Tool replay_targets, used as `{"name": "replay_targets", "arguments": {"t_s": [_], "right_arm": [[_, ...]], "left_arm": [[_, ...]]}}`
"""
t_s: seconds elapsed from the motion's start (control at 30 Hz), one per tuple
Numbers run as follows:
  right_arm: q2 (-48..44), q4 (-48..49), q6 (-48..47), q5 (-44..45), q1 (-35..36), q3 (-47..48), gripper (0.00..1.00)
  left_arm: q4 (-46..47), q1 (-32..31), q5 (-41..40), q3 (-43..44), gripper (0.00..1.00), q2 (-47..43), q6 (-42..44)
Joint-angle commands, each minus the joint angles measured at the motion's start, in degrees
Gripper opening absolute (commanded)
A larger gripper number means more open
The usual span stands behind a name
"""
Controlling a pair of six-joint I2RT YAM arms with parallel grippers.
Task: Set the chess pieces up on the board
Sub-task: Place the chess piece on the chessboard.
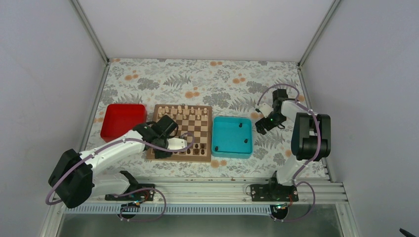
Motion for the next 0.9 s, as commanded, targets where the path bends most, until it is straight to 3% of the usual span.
{"name": "replay_targets", "arguments": {"t_s": [0.0,0.67,0.87], "right_arm": [[1.2,0.4,0.2,-0.1,-0.8,-0.2,1.00],[1.1,0.3,0.1,-0.3,-0.9,-0.5,1.00],[0.6,0.4,0.1,-0.3,-0.8,-0.4,1.00]], "left_arm": [[-0.5,0.2,0.1,0.1,0.15,1.1,0.8],[-8.8,0.2,-2.5,8.0,0.21,1.4,2.6],[-16.2,0.2,-5.6,18.1,0.21,0.9,4.7]]}}
